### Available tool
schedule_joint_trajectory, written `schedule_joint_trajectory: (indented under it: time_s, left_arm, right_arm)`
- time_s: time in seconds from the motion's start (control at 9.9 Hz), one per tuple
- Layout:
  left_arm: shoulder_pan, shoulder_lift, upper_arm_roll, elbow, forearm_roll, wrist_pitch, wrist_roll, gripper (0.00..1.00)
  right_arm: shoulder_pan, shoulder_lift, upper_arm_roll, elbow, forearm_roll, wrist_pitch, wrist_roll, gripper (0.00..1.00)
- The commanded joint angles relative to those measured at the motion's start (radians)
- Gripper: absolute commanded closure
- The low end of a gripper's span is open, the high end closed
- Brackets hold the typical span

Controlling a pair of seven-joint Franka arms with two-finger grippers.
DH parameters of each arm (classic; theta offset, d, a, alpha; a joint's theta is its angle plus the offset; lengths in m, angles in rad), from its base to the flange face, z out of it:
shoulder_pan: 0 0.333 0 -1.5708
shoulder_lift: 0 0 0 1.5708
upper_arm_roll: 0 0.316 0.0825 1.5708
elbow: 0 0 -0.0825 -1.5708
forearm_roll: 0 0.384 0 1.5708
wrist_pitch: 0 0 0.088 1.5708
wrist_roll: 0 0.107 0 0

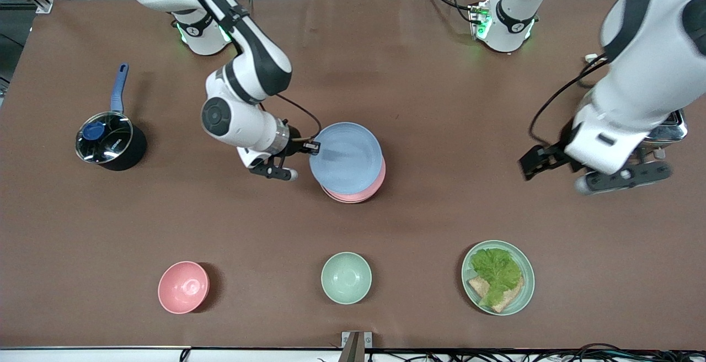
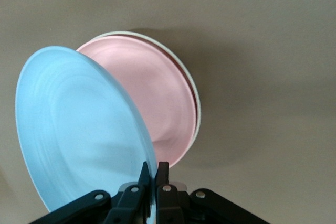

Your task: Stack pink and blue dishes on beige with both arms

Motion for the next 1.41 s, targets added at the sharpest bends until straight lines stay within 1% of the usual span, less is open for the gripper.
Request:
schedule_joint_trajectory:
  time_s: [0.0, 0.1, 0.2, 0.3, 0.4, 0.51, 0.61, 0.71, 0.81, 0.91, 1.01, 1.11, 1.21, 1.31]
  left_arm:
    - [0.077, -0.103, -0.004, -0.043, -0.063, -0.105, 0.126, 0.0]
    - [0.096, -0.14, -0.001, -0.046, -0.068, -0.125, 0.154, 0.0]
    - [0.09, -0.172, 0.019, -0.056, -0.071, -0.129, 0.194, 0.0]
    - [0.034, -0.198, 0.096, -0.084, -0.071, -0.13, 0.262, 0.0]
    - [-0.058, -0.23, 0.222, -0.13, -0.074, -0.13, 0.313, 0.0]
    - [-0.136, -0.249, 0.326, -0.164, -0.111, -0.132, 0.347, 0.0]
    - [-0.166, -0.266, 0.364, -0.191, -0.131, -0.133, 0.346, 0.0]
    - [-0.187, -0.283, 0.37, -0.214, -0.131, -0.135, 0.332, 0.0]
    - [-0.186, -0.298, 0.364, -0.231, -0.131, -0.139, 0.323, 0.0]
    - [-0.188, -0.292, 0.361, -0.227, -0.13, -0.141, 0.323, 0.0]
    - [-0.183, -0.292, 0.356, -0.227, -0.128, -0.143, 0.323, 0.0]
    - [-0.181, -0.291, 0.358, -0.225, -0.128, -0.143, 0.326, 0.0]
    - [-0.18, -0.291, 0.358, -0.225, -0.13, -0.143, 0.334, 0.0]
    - [-0.175, -0.291, 0.359, -0.225, -0.13, -0.144, 0.338, 0.0]
  right_arm:
    - [0.027, 0.029, -0.001, -0.027, 0.018, 0.087, 0.03, 0.98]
    - [0.027, 0.036, -0.001, -0.03, 0.018, 0.094, 0.027, 0.98]
    - [0.026, 0.041, -0.001, -0.04, 0.018, 0.098, 0.026, 0.98]
    - [0.027, 0.041, -0.001, -0.054, 0.016, 0.098, 0.024, 0.98]
    - [0.033, 0.041, -0.001, -0.069, 0.016, 0.12, 0.024, 0.98]
    - [0.036, 0.043, -0.001, -0.092, 0.016, 0.158, 0.021, 0.98]
    - [0.038, 0.053, -0.001, -0.093, 0.016, 0.167, 0.023, 0.92]
    - [0.041, 0.056, -0.001, -0.093, 0.016, 0.169, 0.023, 0.8]
    - [0.041, 0.065, -0.001, -0.093, 0.016, 0.167, 0.023, 0.6]
    - [0.043, 0.069, -0.001, -0.091, 0.014, 0.169, 0.021, 0.4]
    - [0.041, 0.067, -0.005, -0.088, 0.002, 0.164, 0.021, 0.16]
    - [0.034, 0.046, -0.014, -0.089, -0.004, 0.152, 0.018, 0.0]
    - [0.009, -0.021, -0.036, -0.093, -0.045, 0.131, 0.017, 0.0]
    - [-0.023, -0.069, -0.084, -0.086, -0.15, 0.058, 0.018, 0.0]
